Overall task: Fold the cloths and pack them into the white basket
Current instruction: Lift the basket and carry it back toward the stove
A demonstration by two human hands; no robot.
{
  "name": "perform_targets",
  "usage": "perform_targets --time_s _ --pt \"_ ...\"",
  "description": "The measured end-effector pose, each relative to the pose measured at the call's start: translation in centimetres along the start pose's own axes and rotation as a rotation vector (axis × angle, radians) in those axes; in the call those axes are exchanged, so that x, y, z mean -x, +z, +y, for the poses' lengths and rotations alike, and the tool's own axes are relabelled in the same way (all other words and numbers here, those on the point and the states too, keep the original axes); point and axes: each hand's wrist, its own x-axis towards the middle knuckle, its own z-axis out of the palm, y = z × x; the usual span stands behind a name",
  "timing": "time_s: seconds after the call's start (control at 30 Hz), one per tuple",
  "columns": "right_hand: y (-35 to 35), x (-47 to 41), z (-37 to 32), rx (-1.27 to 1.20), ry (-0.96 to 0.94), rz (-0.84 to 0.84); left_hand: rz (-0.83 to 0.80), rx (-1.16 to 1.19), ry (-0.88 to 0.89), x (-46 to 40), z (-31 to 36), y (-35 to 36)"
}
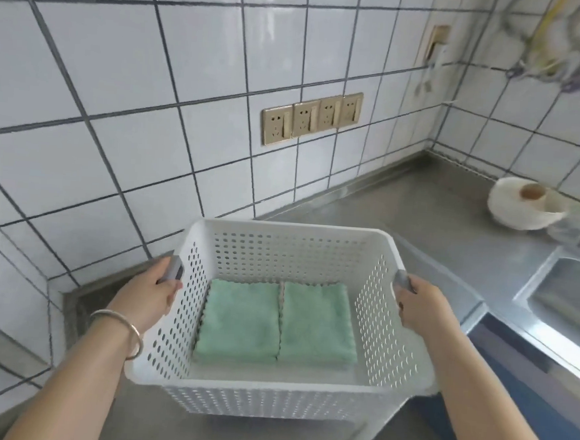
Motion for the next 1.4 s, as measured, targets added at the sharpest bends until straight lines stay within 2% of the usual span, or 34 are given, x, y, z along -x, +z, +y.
perform_targets --time_s 0.17,0.3,0.47,0.63,0.83,1.13,1.4 --pt "-4.2 6.1 4.8 0.034 0.063 0.099 -0.119 -0.02 0.104 2.2 1.0 4.0" --pt "-6.7 12.6 7.4 -0.04 0.208 0.238 -0.24 -0.025 0.232 5.7 2.9 6.2" --pt "-7.4 22.4 10.3 -0.085 0.328 0.397 -0.362 -0.016 0.342 9.2 2.7 7.9" --pt "-7.0 34.5 13.8 -0.156 0.461 0.579 -0.533 -0.112 0.428 13.5 0.4 9.6" --pt "-7.4 50.3 17.3 -0.243 0.581 0.774 -0.783 -0.212 0.655 23.9 -0.9 11.6" --pt "-7.3 72.5 22.4 -0.398 0.741 0.969 -1.131 -0.315 0.714 40.1 -6.1 15.9" --pt "-9.4 94.3 28.3 -0.386 0.894 1.163 -1.39 -0.292 0.839 62.2 -11.0 17.9"
